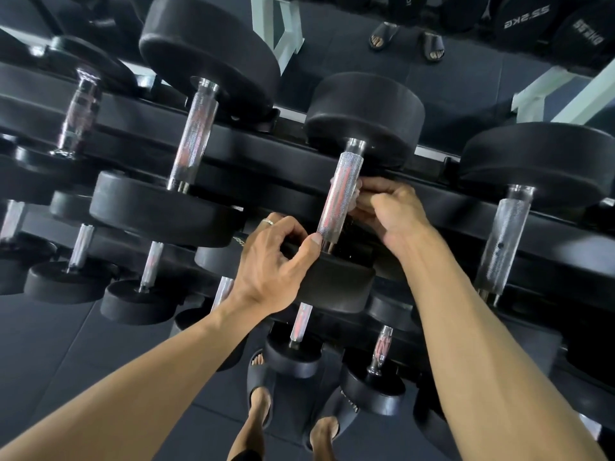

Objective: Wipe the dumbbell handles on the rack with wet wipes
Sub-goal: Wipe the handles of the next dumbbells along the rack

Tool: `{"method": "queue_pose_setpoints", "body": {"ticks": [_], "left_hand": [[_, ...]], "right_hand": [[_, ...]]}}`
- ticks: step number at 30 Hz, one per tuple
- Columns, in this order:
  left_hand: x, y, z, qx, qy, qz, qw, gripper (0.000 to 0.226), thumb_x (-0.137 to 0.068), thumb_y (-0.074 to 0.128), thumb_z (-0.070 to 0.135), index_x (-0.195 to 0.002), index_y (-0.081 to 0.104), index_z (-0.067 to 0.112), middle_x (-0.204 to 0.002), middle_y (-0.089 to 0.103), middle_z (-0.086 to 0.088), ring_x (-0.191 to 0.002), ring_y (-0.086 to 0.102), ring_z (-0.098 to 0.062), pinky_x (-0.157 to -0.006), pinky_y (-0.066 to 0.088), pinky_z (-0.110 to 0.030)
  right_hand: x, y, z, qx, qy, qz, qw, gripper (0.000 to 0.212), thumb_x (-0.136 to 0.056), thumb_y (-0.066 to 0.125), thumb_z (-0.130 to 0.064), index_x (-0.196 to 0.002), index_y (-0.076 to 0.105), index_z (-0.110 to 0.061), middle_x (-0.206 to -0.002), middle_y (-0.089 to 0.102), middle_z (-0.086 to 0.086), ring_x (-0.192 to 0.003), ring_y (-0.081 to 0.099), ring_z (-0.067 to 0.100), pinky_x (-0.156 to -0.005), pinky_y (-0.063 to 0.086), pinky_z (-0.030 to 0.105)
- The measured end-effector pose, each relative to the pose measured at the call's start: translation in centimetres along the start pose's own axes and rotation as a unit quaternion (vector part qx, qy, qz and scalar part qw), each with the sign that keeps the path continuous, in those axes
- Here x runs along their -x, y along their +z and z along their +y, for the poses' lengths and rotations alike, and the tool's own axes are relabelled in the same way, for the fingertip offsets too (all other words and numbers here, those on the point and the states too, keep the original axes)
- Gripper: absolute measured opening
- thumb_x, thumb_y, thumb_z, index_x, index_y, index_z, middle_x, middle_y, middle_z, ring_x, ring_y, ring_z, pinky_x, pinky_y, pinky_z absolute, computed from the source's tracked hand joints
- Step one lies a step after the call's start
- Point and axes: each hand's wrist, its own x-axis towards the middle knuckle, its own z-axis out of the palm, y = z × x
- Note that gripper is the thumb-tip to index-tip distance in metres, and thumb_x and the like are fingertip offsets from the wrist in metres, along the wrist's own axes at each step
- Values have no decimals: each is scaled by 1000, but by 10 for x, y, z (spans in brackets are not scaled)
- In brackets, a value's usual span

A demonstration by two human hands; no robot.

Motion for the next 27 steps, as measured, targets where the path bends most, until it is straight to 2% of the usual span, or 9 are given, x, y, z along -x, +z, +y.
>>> {"method": "queue_pose_setpoints", "body": {"ticks": [2, 6, 8, 11, 16, 19, 21, 24, 27], "left_hand": [[0, 0, 0, 0, 1, -1, 1000, 49, -80, 42, 60, -74, 60, 15, -77, 53, 8, -81, 52, -11, -71, 39, -28], [0, -1, 0, 1, 3, 0, 1000, 50, -80, 41, 61, -73, 60, 15, -78, 53, 8, -82, 52, -10, -71, 40, -27], [0, 0, -1, -2, 4, 0, 1000, 50, -80, 41, 61, -74, 60, 15, -79, 53, 8, -82, 52, -10, -71, 40, -26], [1, 0, -2, 0, 1, 0, 1000, 50, -80, 41, 62, -74, 60, 16, -78, 52, 10, -82, 52, -6, -69, 37, -20], [1, 0, -1, 1, 1, 1, 1000, 50, -80, 42, 62, -74, 60, 15, -78, 52, 8, -80, 51, -7, -69, 38, -23], [0, 0, 0, 7, -3, 0, 1000, 50, -79, 41, 62, -73, 60, 16, -77, 51, 11, -81, 51, -4, -68, 35, -17], [0, 0, 0, 7, -3, -2, 1000, 51, -78, 41, 62, -74, 60, 16, -77, 52, 11, -82, 51, -5, -68, 35, -18], [0, -1, 0, 4, 0, -6, 1000, 51, -79, 41, 62, -74, 60, 16, -78, 51, 12, -82, 51, -5, -68, 35, -20], [0, -1, 0, 3, 6, -4, 1000, 49, -80, 40, 62, -73, 60, 17, -78, 51, 11, -82, 51, -8, -69, 37, -25]], "right_hand": [[3, 1, 0, 42, -17, -7, 999, 34, -79, 59, 18, -101, 75, -2, -101, 75, 18, -86, 71, 25, -72, 59, 31], [31, -3, 27, 245, 5, -69, 967, 37, -76, 64, 12, -70, 77, -22, -74, 75, 4, -71, 68, 19, -69, 55, 31], [29, -1, 22, 230, 6, -31, 973, 37, -79, 62, 12, -69, 75, -22, -65, 73, -1, -60, 65, 11, -62, 54, 26], [26, 5, 8, 57, 16, 32, 998, 38, -83, 59, 16, -76, 75, -17, -66, 73, 2, -61, 68, 13, -64, 56, 25], [62, -2, 12, 244, -14, -9, 970, 26, -80, 69, 3, -78, 79, -21, -72, 74, 1, -63, 66, 12, -63, 56, 23], [51, 3, -12, 124, -48, 52, 990, 21, -82, 68, 10, -85, 77, -9, -73, 72, 7, -64, 68, 15, -65, 60, 25], [38, 7, -27, 73, -86, 95, 989, 23, -84, 69, 6, -83, 76, -15, -78, 75, 3, -72, 73, 13, -71, 60, 26], [47, 9, -19, 139, -107, 104, 979, 29, -82, 71, 3, -76, 75, -25, -77, 76, 1, -73, 74, 14, -75, 62, 31], [73, 5, -1, 286, -70, 35, 955, 25, -76, 77, -2, -70, 76, -27, -70, 74, -3, -65, 69, 10, -70, 60, 28]]}}
